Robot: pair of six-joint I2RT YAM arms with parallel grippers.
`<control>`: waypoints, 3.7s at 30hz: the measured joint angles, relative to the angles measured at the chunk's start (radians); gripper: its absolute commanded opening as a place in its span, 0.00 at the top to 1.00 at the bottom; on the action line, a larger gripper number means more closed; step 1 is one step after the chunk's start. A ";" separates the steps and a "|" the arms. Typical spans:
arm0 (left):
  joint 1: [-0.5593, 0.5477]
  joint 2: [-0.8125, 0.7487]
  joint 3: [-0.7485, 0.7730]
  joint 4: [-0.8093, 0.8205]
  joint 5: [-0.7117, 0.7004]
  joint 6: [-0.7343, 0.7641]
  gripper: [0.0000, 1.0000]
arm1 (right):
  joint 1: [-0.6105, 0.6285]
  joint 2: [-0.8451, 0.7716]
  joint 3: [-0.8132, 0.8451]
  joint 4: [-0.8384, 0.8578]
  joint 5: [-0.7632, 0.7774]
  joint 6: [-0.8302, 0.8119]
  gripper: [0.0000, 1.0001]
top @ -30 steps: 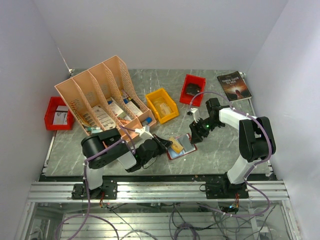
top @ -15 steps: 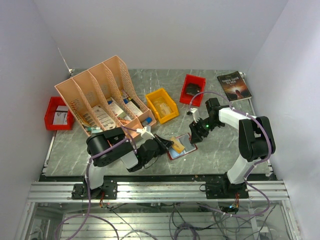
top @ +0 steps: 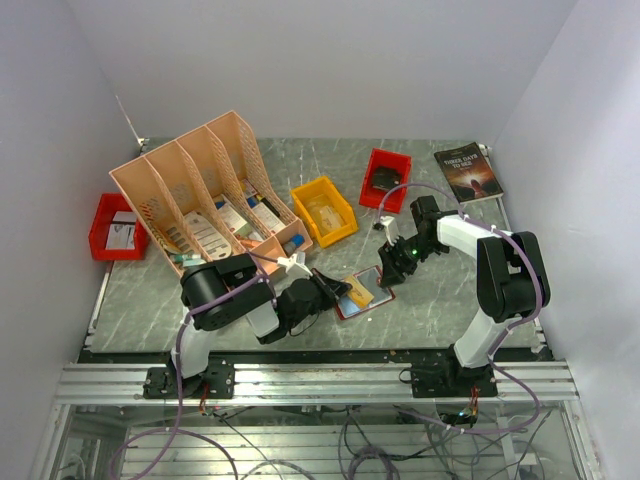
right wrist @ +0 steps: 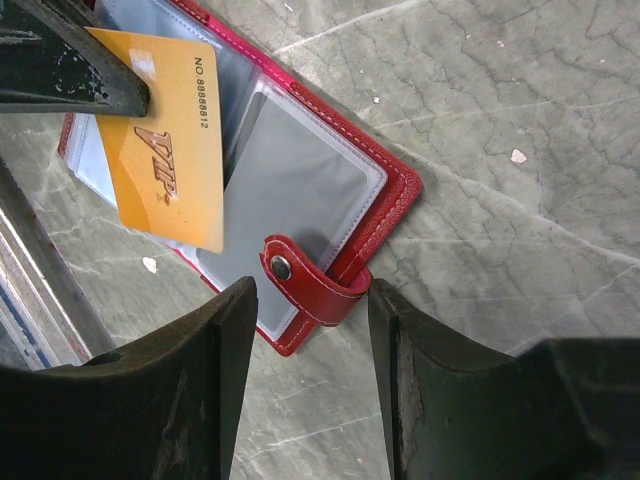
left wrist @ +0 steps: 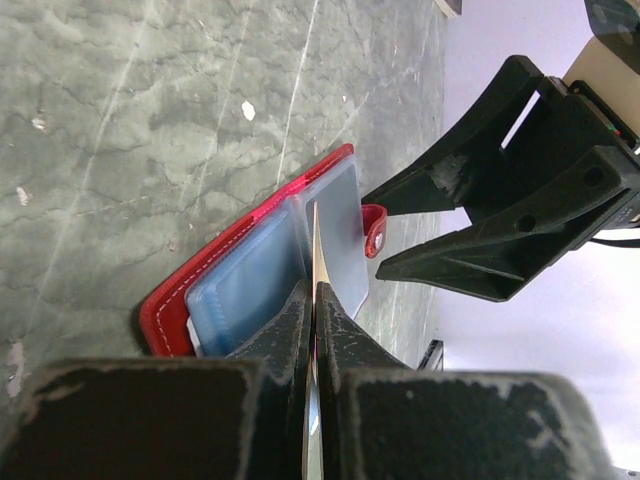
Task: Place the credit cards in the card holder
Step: Insert the credit card into the card holder.
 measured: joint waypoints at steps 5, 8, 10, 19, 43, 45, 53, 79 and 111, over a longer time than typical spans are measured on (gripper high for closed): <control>0.002 0.000 0.005 0.001 0.013 -0.005 0.93 | 0.000 0.000 0.000 0.000 0.000 -0.001 0.51; 0.002 0.005 0.011 0.000 0.026 -0.016 0.93 | 0.000 0.000 0.000 -0.001 0.000 -0.001 0.51; 0.002 0.008 0.015 -0.004 0.033 -0.022 0.93 | 0.000 0.000 0.000 -0.001 0.000 -0.002 0.51; 0.006 0.010 0.034 -0.041 0.060 -0.041 0.93 | 0.000 0.000 0.000 -0.002 0.000 -0.002 0.51; 0.029 0.003 0.072 -0.127 0.120 -0.054 0.93 | 0.000 0.004 0.005 -0.006 0.000 -0.005 0.51; 0.031 0.003 0.077 -0.135 0.126 -0.056 0.93 | 0.000 0.004 0.005 -0.006 0.000 -0.005 0.52; 0.034 -0.010 0.081 -0.166 0.134 -0.065 0.93 | 0.000 0.005 0.005 -0.006 0.000 -0.004 0.52; 0.042 -0.015 0.080 -0.179 0.191 -0.082 0.93 | 0.018 0.025 0.018 0.008 0.023 0.032 0.64; 0.080 -0.008 0.079 -0.183 0.294 -0.094 0.93 | 0.042 0.034 0.024 0.016 0.024 0.053 0.64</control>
